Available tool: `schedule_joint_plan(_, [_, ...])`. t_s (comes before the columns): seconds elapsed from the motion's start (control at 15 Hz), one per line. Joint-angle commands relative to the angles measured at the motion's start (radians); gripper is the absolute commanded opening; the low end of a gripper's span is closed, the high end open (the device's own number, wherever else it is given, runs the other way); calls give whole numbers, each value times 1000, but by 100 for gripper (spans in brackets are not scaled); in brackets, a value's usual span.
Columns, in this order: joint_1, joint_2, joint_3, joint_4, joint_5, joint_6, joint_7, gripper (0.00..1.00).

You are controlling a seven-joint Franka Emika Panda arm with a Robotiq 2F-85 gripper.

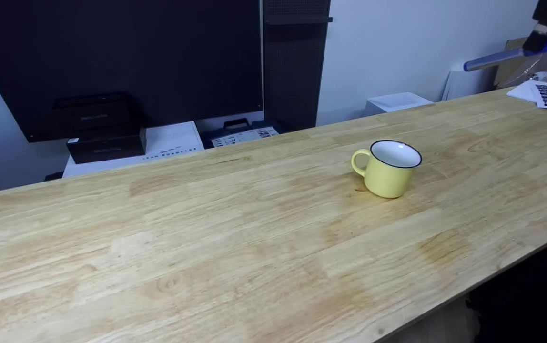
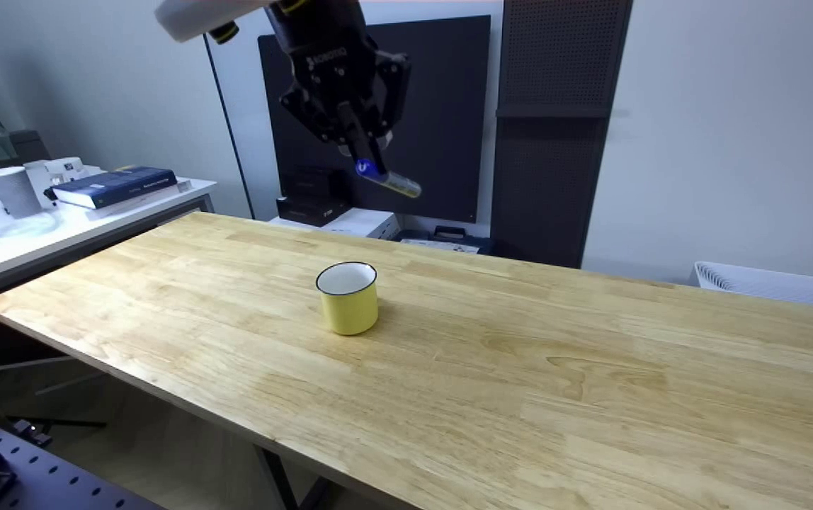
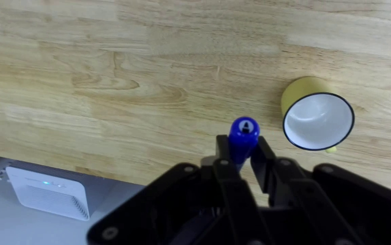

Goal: Pick the marker from the pot and place it on the table

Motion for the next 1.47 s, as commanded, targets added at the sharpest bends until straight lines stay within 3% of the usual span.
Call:
schedule_joint_plan(0.0, [5,151,-51,75,39,47,-55,5])
schedule_joint_plan(0.33, [43,408,-57,219,191,83,-194,5])
schedule_joint_plan(0.6, [0,618,21,395,365,84,-360,5])
schedule_joint_plan(1.0, [-110,829,109,572,339,100,-469,5])
schedule_joint_plan(1.4, [-204,917,178,649,339,68,-587,5])
